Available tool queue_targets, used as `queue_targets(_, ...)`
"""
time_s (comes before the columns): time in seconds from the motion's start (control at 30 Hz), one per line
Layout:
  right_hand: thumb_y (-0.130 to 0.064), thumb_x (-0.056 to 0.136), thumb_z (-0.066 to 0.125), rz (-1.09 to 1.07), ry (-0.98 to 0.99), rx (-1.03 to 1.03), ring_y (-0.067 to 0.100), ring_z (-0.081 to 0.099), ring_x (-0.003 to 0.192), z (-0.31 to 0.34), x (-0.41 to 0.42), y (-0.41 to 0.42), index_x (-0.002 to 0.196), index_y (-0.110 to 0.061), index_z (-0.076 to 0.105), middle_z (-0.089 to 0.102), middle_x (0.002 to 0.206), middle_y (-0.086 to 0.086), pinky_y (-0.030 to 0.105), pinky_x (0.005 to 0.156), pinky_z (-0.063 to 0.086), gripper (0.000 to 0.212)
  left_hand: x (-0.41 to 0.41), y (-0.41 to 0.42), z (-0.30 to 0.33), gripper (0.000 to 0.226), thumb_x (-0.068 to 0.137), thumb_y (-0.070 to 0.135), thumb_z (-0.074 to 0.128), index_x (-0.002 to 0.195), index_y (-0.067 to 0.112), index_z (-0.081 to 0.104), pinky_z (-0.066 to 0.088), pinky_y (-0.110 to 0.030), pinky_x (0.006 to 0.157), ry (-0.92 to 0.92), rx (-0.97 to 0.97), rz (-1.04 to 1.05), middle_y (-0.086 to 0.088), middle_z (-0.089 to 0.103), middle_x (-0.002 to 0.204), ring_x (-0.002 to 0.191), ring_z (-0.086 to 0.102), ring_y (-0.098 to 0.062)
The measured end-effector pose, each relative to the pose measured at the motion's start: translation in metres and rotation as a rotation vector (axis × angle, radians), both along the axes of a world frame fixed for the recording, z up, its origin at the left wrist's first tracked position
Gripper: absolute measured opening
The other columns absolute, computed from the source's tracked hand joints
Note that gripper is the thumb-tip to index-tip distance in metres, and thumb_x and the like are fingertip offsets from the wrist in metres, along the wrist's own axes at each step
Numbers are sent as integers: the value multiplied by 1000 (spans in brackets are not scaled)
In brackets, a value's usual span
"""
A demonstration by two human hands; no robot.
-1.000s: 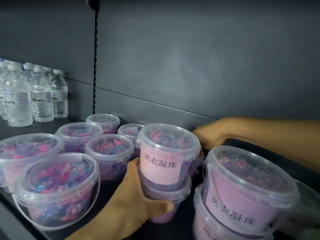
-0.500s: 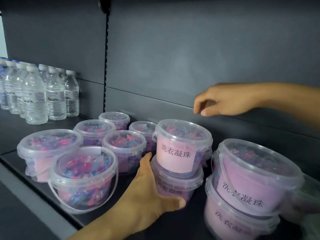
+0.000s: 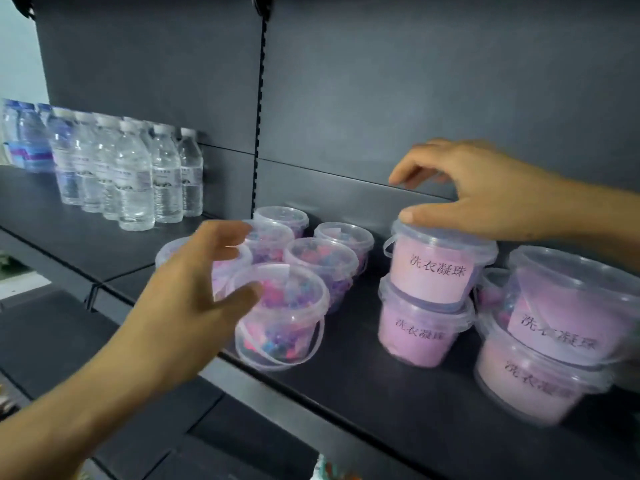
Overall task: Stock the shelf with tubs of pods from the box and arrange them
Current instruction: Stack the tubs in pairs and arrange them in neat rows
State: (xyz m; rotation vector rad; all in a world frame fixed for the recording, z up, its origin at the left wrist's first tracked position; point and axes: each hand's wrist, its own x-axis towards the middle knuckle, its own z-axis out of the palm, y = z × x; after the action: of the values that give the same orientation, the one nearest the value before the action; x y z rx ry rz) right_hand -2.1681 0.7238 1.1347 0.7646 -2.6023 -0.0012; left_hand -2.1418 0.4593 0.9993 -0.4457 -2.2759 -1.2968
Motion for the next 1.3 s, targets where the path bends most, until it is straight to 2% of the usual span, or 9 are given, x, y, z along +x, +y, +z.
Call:
queue_targets(0.17, -44, 73, 72, 108, -177, 162, 4, 47, 100, -55, 7, -60, 115, -31, 52, 49, 114, -14, 12, 81, 35, 48, -14, -38, -9, 38, 69, 24, 61, 98, 47, 55, 49, -46, 89, -192, 69, 2, 11, 64, 102, 95, 63, -16)
queue_targets(0.47, -30, 65, 82, 198, 131, 290, 22, 59, 70, -122, 7, -86, 87, -17, 47, 56, 86, 0, 29, 45, 42, 43, -27, -32, -27, 42, 87, -7, 46, 107, 29, 55, 53, -30, 81, -354, 58, -150, 3, 61, 112, 100, 63, -17)
queue_targets(0.67, -4, 72, 67, 65, -57, 79, 20, 60, 80, -124, 14, -43, 91, -20, 47, 56, 105, -5, 40, 65, 52, 31, -26, -21, -31, 55, 85, -8, 49, 123, 32, 50, 51, -28, 90, -331, 1, -208, 4, 55, 123, 107, 59, -11)
queue_targets(0.77, 3, 70, 57, 24, -93, 8, 13, 57, 102, -116, 20, -37, 93, -24, 53, 48, 128, -12, 28, 85, 47, 36, -29, -12, -33, 51, 83, -1, 56, 120, 34, 52, 48, -23, 89, -289, -86, -241, 10, 58, 121, 111, 58, -10)
queue_targets(0.83, -3, 73, 59, 40, -136, -96, 0, 49, 105, -109, 27, -41, 100, -27, 59, 46, 128, -18, 9, 90, 36, 36, -30, -7, -34, 40, 84, 6, 62, 111, 34, 53, 51, -24, 88, -240, -92, -203, 11, 60, 116, 107, 60, -10)
queue_targets(0.9, -24, 77, 66, 92, -174, -144, -1, 48, 106, -107, 36, -52, 104, -32, 56, 47, 120, -21, 14, 92, 38, 30, -28, -2, -35, 36, 84, 9, 65, 108, 35, 52, 53, -32, 90, -194, -94, -174, 10, 59, 116, 105, 61, -10)
queue_targets(1.0, -42, 79, 65, 86, -138, -13, 10, 50, 102, -116, 41, -65, 105, -26, 51, 49, 114, -14, 31, 83, 44, 34, -19, 5, -35, 39, 86, 5, 61, 111, 33, 51, 55, -36, 87, -203, -107, -193, 10, 61, 112, 98, 64, -8)
queue_targets(1.13, -18, 70, 73, 182, 38, 101, 25, 54, 74, -120, 37, -61, 87, -18, 46, 52, 89, -1, 38, 55, 45, 31, -3, 12, -35, 33, 84, 13, 66, 107, 32, 52, 55, -22, 77, -156, -156, -75, 9, 60, 97, 83, 62, -3)
queue_targets(1.3, -32, 82, 66, 142, -43, 104, 24, 53, 83, -114, 43, -51, 96, -23, 38, 45, 100, -7, 35, 67, 43, 32, 22, 20, -32, 32, 82, 16, 70, 105, 32, 55, 43, -9, 64, -32, -250, 29, 7, 56, 85, 81, 56, -9)
